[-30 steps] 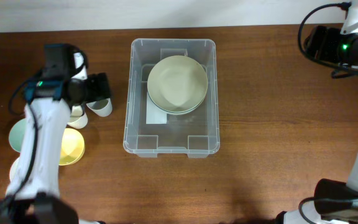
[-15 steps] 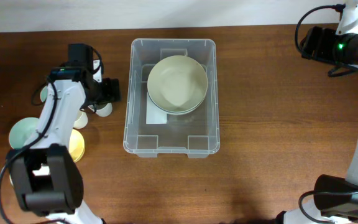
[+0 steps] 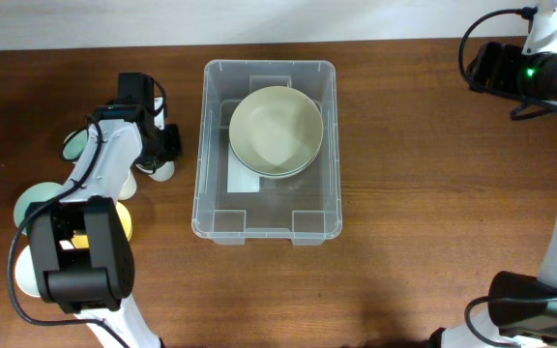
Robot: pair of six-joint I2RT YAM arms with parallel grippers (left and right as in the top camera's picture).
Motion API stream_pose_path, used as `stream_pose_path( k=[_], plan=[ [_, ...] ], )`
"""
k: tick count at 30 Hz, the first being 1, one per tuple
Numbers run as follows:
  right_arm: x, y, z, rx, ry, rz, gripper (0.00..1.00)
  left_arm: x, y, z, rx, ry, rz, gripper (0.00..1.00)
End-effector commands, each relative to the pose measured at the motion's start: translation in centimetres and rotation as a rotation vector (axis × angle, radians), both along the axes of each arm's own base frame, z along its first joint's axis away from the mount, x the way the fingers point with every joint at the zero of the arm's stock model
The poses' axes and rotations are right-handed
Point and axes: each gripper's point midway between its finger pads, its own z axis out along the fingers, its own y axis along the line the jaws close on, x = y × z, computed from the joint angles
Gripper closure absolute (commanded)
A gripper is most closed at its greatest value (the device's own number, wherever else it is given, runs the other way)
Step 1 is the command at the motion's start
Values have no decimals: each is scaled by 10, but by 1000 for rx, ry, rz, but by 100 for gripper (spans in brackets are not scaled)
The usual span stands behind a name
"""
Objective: Pack container
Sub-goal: 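Retract the right arm and reach the left gripper to the grey cup, then carry the grey cup with the left gripper into the bin's front right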
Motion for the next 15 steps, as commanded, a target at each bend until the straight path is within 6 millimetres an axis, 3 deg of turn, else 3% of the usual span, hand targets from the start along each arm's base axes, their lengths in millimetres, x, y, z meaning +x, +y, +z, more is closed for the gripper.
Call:
stream_pose_path(
  k=[1, 5, 8, 12, 15],
  plan=[
    [0, 1, -5, 17, 14, -1, 12, 8, 0, 4, 11, -19, -5, 79],
    [0, 1, -5, 17, 14, -2, 12, 9, -1, 5, 11, -24, -7, 97],
    [1, 1, -5, 17, 13, -2, 12, 18, -4, 22, 13, -58, -14, 99],
    [0, 0, -5, 14, 14, -4, 12, 34, -13, 74, 24, -139, -47, 99],
    [0, -2, -5, 5, 17, -11, 12, 32, -30, 134, 20, -194, -82, 100]
  ],
)
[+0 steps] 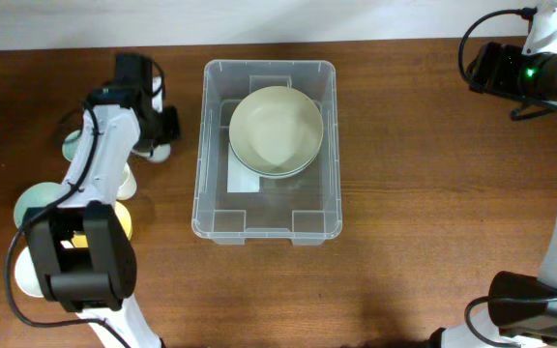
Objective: Pack container
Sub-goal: 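Carry the grey cup with the left gripper into the bin's front right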
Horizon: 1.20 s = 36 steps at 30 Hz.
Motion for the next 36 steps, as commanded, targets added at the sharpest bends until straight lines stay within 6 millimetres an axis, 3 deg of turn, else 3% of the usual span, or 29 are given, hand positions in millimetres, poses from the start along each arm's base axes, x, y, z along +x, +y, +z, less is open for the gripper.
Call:
stream_pose_path(
  k=[1, 3, 7, 15, 19, 25, 32, 36],
  plan=[
    [0, -3, -5, -2, 16, -17, 13, 7, -27, 96, 2, -149, -71, 100],
    [0, -5, -5, -6, 17, -21, 12, -7, -44, 127, -2, -160, -109, 99],
    [0, -5, -5, -6, 17, -21, 12, -42, -86, 159, -15, -129, -204, 99],
    [0, -5, -5, -6, 17, -21, 12, -98, -186, 147, -46, -16, -371, 100],
    [-1, -5, -6, -5, 20, -21, 12, -119, -236, 128, -32, 28, -498, 99],
    [-3, -4, -7, -3, 29, -21, 12, -138, -277, 79, 20, 149, -594, 99],
    [-3, -4, -7, -3, 29, -21, 12, -136, -288, 25, 34, 270, -553, 99],
    [-2, -4, -7, -3, 29, -21, 12, -133, -300, 6, 4, 287, -561, 99]
  ],
)
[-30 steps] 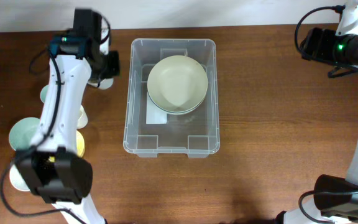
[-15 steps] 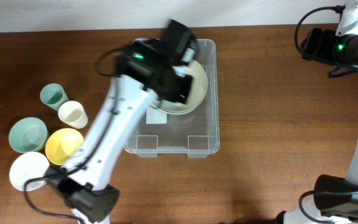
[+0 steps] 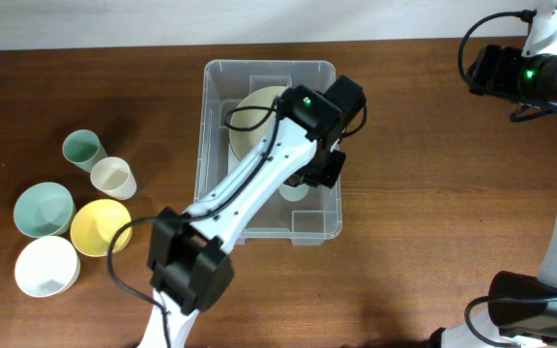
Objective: Pack container
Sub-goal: 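Carry the grey cup with the left gripper into the bin's front right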
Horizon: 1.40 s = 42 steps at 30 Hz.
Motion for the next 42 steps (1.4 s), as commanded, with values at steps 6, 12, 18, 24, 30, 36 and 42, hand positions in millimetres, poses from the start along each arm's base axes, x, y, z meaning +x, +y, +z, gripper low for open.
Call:
stream_pose_path(
  k=[6, 12, 18, 24, 30, 36, 42],
  plan=[
    [0, -4, -5, -1, 13, -16, 12, -4, -9, -28, -36, 75, 157, 99],
    [0, -3, -5, -1, 14, -15, 12, 0, -14, -32, -54, 62, 179, 99],
    [0, -3, -5, -1, 14, -15, 12, 0, -13, -38, -51, 68, 205, 100],
    [0, -3, -5, -1, 14, -15, 12, -3, -11, -58, -41, 84, 247, 99],
    [0, -3, -5, 0, 14, -15, 13, -7, -7, -67, -25, 98, 247, 99],
    [0, -3, -5, 0, 14, -15, 12, -6, -8, -67, -28, 95, 248, 84],
    [0, -3, -5, 0, 14, -15, 12, -4, -8, -64, -31, 88, 216, 32]
  ],
)
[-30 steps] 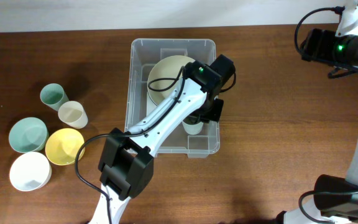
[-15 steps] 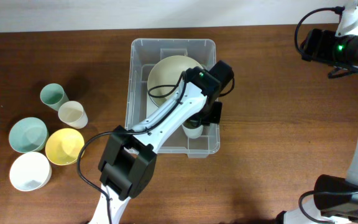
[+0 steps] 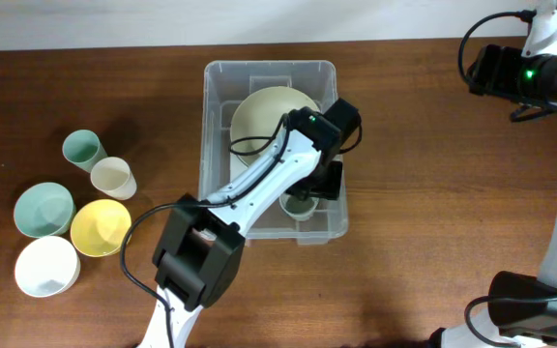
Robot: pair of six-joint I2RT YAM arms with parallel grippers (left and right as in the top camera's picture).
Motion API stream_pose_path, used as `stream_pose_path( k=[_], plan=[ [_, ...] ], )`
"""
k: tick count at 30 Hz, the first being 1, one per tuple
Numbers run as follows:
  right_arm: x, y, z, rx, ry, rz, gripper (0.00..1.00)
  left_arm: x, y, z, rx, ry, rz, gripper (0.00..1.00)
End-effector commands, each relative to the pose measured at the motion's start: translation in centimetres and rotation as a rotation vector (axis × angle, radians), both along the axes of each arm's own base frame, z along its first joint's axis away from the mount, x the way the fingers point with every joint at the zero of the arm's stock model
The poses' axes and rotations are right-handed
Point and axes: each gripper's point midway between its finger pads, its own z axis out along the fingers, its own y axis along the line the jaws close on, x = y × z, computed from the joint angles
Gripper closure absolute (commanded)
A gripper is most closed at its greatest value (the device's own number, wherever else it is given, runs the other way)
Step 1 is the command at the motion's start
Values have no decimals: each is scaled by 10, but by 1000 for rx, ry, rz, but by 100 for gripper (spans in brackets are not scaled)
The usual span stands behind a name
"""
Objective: Pack container
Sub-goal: 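Carry the grey cup with the left gripper into the bin's front right, then return the left gripper to the cream cup and grasp it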
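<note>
A clear plastic container (image 3: 208, 145) stands mid-table, with pale green bowls (image 3: 264, 126) stacked in its far half. My left arm reaches over it. The left gripper (image 3: 315, 193) is low in the near right part of the container, apparently shut on the rim of a small pale cup (image 3: 299, 206) that stands upright there. On the table at the left are a teal cup (image 3: 82, 149), a cream cup (image 3: 112, 177), a teal bowl (image 3: 43, 210), a yellow bowl (image 3: 101, 227) and a white bowl (image 3: 45, 267). My right gripper (image 3: 491, 68) hangs at the far right; its fingers do not show.
The right arm's post and cables run down the right edge of the table. The left arm's base sits at the near edge, below the container. Bare wood lies between the container and the right arm.
The left gripper and the small cup have moved a little toward the near right corner of the container and sit lower. The container has shifted slightly. The right arm is unchanged.
The left gripper was at a small pale cup left of the container, beside the other cups. Then it had shifted slightly with that cup. Later it was over the container with the cup, and now the cup is down inside by the near wall.
</note>
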Motion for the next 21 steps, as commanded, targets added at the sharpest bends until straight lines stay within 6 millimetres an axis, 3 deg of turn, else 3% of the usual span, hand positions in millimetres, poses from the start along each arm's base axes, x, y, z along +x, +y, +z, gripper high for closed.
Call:
stream_pose_path(
  k=[1, 5, 8, 11, 13, 16, 17, 21],
  plan=[
    [0, -3, -5, 0, 14, -15, 12, 0, 0, 3, -7, 4, -31, 31],
    [0, -3, -5, 0, 14, -15, 12, 12, -5, 31, -44, -55, -52, 28],
    [0, -3, -5, -1, 15, -15, 12, 29, 0, 70, -50, -156, -32, 27],
    [0, -3, -5, 0, 16, -15, 12, 44, 20, 114, -29, -267, 8, 26],
    [0, -3, -5, 0, 17, -15, 12, 53, 42, 141, 4, -336, 49, 25],
    [0, -3, -5, 0, 17, -15, 13, 64, 92, 176, 77, -420, 142, 19],
    [0, -3, -5, 0, 17, -15, 12, 67, 130, 188, 118, -429, 215, 16],
    [0, -3, -5, -2, 17, -13, 12, 69, 212, 190, 210, -365, 399, 16]
  ],
)
